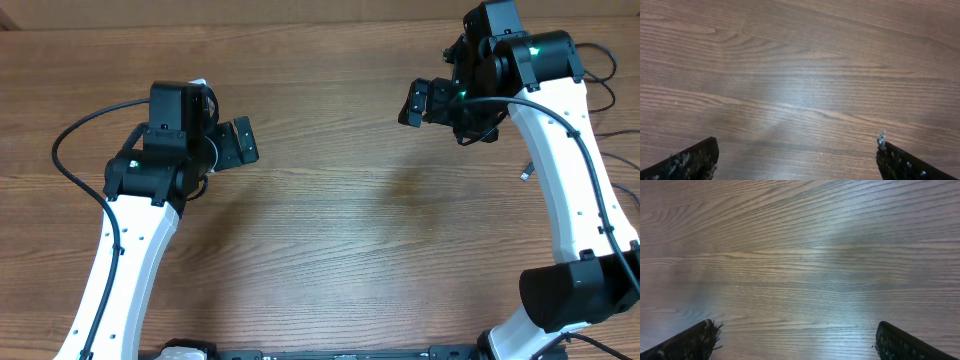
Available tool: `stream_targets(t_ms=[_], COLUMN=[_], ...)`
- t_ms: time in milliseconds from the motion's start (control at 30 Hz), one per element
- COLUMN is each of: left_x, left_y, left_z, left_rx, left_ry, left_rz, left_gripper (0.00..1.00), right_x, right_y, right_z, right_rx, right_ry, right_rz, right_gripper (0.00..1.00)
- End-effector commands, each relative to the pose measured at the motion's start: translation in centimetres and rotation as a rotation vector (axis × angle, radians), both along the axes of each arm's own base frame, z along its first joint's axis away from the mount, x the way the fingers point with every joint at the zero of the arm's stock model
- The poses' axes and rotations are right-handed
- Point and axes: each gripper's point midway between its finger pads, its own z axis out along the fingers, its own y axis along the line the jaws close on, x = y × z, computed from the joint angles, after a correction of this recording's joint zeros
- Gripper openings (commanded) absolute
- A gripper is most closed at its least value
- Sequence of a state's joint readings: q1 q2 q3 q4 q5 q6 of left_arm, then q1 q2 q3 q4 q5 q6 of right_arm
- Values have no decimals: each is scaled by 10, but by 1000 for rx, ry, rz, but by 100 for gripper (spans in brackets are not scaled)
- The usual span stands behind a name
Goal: Untangle cables
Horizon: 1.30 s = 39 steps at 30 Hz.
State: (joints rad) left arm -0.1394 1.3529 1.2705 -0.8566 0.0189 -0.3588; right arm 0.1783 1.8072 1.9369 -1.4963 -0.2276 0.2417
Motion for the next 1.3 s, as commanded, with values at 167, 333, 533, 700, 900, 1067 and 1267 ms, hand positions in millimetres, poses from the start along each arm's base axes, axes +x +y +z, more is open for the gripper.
stream_targets(t_ms=[167,333,533,700,900,1067,1267], left_x=[-16,-34,-59,-65,-63,-75,-96], left_y=[4,3,-8,-30,-38,-29,-17], left_z=[-4,-30,-65,-61,-11,21,33], left_rx=[100,122,73,-24,-47,-13,15], left_ry=[2,-31,-161,-424,-810,-1045,-1263], left_rz=[-118,-193,-261,-347,-373,-327,-264], left_gripper=[100,100,100,100,100,100,99], right_x=[0,0,0,0,0,0,0], right_y=[-1,-1,-1,-1,-1,-1,-1], right_z=[2,2,2,2,2,2,2], right_rx=[-9,-9,-9,-9,-8,-8,-8], right_ry=[-13,-13,-13,-13,-13,-13,-13], right_rz=[2,2,2,2,2,2,2], right_gripper=[100,100,100,100,100,100,100])
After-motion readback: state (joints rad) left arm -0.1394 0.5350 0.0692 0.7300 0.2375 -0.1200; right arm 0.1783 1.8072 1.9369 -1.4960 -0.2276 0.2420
